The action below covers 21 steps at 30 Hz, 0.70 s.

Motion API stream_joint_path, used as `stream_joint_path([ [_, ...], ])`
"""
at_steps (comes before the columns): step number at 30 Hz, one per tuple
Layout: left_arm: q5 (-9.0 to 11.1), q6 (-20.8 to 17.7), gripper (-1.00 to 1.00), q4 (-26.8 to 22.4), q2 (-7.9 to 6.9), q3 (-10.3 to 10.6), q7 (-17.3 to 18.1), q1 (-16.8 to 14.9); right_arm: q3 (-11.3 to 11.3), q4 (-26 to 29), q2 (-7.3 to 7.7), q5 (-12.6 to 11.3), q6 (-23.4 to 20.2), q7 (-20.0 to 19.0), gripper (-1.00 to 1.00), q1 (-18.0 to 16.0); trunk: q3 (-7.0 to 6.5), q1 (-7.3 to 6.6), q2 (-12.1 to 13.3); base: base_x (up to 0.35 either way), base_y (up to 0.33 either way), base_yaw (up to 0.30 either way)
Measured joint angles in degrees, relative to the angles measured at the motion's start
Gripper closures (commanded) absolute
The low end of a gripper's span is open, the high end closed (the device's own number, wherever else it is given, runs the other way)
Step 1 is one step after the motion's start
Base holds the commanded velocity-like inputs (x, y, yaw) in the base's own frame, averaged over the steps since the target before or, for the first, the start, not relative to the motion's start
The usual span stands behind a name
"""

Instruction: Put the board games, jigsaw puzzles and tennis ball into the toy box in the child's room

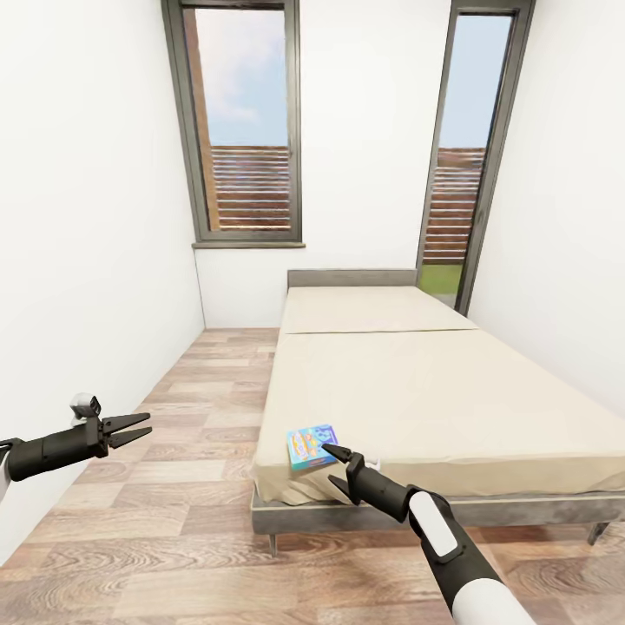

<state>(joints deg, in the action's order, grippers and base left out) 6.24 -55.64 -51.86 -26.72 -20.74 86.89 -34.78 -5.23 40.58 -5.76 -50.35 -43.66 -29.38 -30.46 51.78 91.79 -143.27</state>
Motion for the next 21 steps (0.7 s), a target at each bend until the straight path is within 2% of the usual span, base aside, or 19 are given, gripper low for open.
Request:
stream_joint_path([
  [16,0.0,0.01,-1.0,0.0,-0.05,0.0,0.0,0.0,-0.05,0.03,-0.03,-0.07,-0.1,0.13,-1.0,0.09,0.0,0.0,0.0,0.003,0.002,0.0],
  [21,-0.02,0.02,-1.0,-0.01,-0.02,0.0,0.01,0.0,-0.07,0.02,0.01,-0.07,-0.06,0.11,-1.0,0.09,0.0,-0.01,0.0,0.084,0.084,0.0],
])
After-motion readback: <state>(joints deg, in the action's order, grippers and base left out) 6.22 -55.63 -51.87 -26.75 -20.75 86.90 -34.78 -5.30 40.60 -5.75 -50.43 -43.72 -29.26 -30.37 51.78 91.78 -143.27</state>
